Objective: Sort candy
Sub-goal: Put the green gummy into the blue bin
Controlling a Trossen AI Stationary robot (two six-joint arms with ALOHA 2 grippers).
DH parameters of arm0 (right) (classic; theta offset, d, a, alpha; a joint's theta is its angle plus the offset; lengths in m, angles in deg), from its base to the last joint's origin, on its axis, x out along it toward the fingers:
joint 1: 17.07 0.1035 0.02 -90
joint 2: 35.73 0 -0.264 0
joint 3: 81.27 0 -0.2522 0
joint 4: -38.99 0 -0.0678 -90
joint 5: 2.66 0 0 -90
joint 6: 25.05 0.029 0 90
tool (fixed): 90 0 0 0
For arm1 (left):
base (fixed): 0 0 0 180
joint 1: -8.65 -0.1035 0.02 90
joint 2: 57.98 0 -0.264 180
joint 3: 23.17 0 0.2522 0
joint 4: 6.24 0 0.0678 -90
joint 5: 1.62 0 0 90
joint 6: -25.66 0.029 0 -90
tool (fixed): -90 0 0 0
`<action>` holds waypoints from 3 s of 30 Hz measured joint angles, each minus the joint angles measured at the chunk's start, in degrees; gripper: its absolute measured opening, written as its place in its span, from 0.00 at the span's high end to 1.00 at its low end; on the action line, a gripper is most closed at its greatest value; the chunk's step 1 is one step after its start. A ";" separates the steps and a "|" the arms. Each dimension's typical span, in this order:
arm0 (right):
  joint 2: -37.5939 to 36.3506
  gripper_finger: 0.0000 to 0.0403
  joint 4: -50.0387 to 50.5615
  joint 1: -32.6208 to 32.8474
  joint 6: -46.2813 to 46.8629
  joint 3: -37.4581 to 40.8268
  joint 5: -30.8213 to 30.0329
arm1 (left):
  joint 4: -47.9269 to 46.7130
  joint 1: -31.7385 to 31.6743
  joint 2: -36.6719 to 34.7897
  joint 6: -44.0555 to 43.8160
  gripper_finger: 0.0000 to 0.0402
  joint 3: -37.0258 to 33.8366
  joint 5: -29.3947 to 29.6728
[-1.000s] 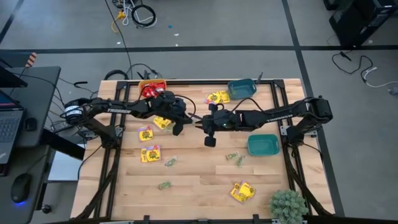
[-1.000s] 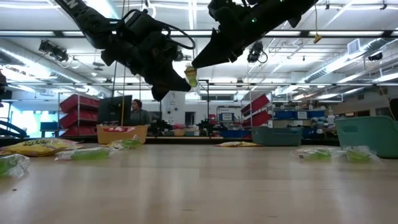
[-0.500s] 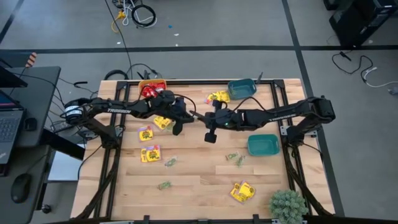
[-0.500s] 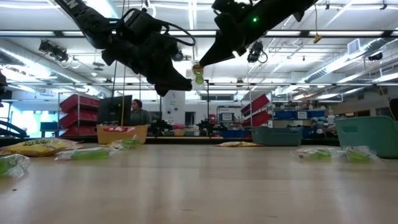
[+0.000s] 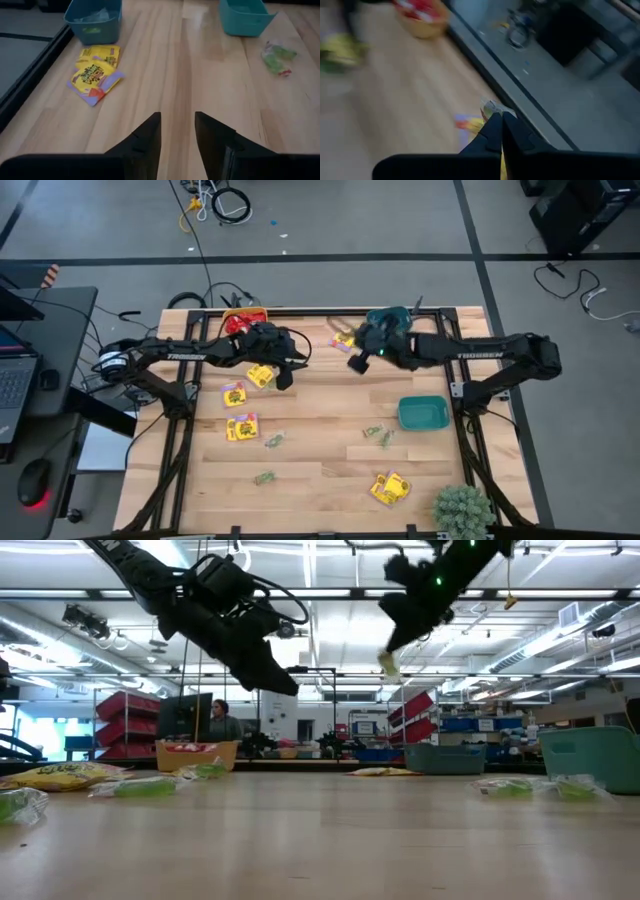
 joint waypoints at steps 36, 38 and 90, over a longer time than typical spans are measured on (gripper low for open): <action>-0.55 1.00 -11.28 -31.63 9.59 18.71 23.24 | -7.72 0.13 -1.51 -0.01 0.70 -1.45 1.45; -0.55 1.00 -13.90 -32.80 10.39 20.20 25.75 | -7.83 0.13 -1.51 -0.01 0.70 -1.45 1.46; 3.11 0.83 -12.34 -33.12 7.63 16.48 30.23 | -23.18 0.24 -1.44 0.02 0.70 -1.36 4.22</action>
